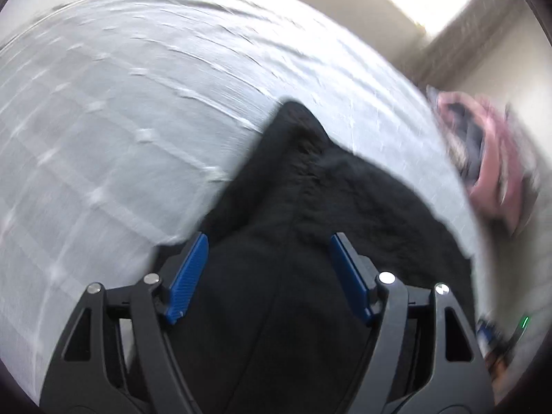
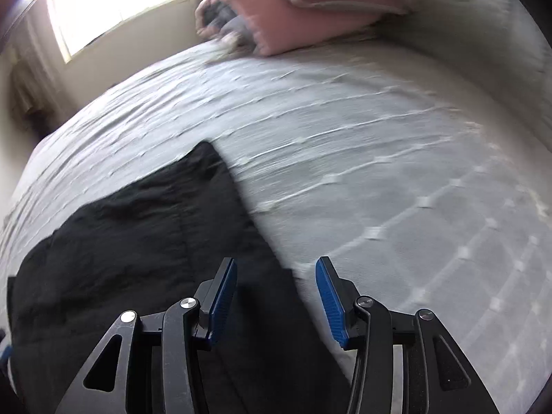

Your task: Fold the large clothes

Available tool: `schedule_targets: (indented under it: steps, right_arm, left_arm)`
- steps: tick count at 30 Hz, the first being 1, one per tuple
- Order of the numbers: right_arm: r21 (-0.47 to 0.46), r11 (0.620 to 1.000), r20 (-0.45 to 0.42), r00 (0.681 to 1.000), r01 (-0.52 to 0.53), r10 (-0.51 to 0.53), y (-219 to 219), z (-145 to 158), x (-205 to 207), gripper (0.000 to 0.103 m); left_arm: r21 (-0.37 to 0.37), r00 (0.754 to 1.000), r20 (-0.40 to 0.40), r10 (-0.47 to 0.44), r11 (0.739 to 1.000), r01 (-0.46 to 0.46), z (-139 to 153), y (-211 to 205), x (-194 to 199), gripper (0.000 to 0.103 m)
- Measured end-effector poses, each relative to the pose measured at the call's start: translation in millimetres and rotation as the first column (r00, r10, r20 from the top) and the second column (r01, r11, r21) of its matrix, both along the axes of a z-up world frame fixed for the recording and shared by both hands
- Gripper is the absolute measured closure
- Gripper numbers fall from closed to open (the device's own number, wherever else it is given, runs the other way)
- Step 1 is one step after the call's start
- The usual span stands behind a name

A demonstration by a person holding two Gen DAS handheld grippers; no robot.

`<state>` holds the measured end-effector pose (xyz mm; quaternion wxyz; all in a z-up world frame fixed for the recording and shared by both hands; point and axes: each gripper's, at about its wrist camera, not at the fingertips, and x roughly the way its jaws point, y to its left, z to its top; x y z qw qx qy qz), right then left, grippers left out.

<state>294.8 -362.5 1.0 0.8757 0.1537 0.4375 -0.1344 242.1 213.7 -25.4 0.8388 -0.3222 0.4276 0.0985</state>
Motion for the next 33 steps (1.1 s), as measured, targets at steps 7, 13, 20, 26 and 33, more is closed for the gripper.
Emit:
schedule_targets:
  steps: [7, 13, 20, 26, 33]
  right_arm:
    - [0.151, 0.977, 0.116, 0.985, -0.148, 0.131, 40.5, 37.5, -84.0, 0.043]
    - [0.151, 0.955, 0.117, 0.964, -0.254, 0.238, 84.0, 29.9, -136.6, 0.043]
    - [0.146, 0.940, 0.119, 0.949, -0.307, 0.291, 99.3, 26.0, -145.1, 0.043]
    - [0.125, 0.934, 0.109, 0.940, -0.336, 0.323, 105.4, 22.2, -144.1, 0.043]
    - [0.104, 0.928, 0.081, 0.933, -0.357, 0.350, 108.1, 16.6, -141.5, 0.043]
  left_arm:
    - [-0.191, 0.990, -0.033, 0.137, 0.971, -0.141, 15.0, 11.0, -112.8, 0.029]
    - [-0.307, 0.984, 0.033, 0.175, 0.939, -0.157, 12.1, -2.3, -195.3, 0.024]
    - [-0.444, 0.990, -0.021, 0.141, 0.886, -0.136, -25.8, -20.4, -194.7, 0.024]
    - [-0.441, 0.989, -0.010, 0.145, 0.887, -0.135, -30.0, -39.8, -158.8, 0.024]
    - [-0.383, 0.984, -0.013, 0.180, 0.908, -0.171, -35.0, -54.4, -139.6, 0.024]
